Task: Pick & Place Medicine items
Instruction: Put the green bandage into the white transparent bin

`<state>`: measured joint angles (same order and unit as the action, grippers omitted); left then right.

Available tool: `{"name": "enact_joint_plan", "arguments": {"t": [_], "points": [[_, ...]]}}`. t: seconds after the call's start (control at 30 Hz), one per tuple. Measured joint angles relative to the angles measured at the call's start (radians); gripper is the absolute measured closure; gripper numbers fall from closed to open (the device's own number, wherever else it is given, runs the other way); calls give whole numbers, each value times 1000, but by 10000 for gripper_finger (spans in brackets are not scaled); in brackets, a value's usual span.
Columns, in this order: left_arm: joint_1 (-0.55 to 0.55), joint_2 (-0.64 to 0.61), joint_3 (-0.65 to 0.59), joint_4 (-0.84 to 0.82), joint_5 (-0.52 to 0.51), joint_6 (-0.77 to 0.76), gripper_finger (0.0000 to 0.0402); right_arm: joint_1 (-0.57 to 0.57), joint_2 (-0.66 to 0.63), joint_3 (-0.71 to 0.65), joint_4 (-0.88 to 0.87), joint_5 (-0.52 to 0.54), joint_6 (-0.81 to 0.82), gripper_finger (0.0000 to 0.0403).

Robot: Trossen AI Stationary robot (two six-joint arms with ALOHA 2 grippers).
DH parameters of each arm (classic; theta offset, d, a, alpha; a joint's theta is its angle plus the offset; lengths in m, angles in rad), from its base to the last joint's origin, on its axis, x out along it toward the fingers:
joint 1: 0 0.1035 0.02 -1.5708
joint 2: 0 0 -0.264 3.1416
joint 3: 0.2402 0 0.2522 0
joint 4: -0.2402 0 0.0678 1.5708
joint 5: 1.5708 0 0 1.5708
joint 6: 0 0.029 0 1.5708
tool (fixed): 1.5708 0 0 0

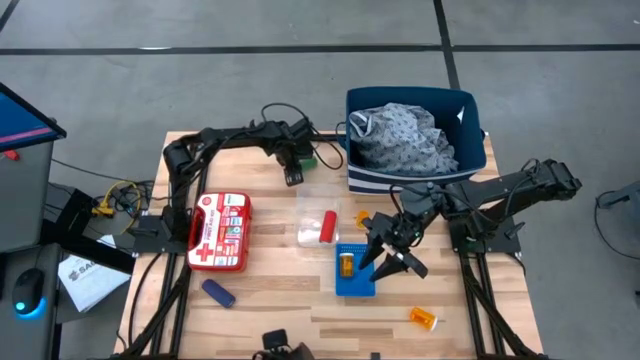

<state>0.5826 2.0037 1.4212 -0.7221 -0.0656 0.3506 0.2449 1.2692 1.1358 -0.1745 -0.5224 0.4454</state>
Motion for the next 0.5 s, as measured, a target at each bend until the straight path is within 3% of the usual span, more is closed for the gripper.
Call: {"name": "enact_joint_plan", "arguments": {"t": [0.17,0.5], "points": [[16,-17,0,-10,-6,-26,388,-6,0,0,8,1,0,212],[69,-153,0,-43,69,-25,401,4,0,0,36,32,4,212]]}}
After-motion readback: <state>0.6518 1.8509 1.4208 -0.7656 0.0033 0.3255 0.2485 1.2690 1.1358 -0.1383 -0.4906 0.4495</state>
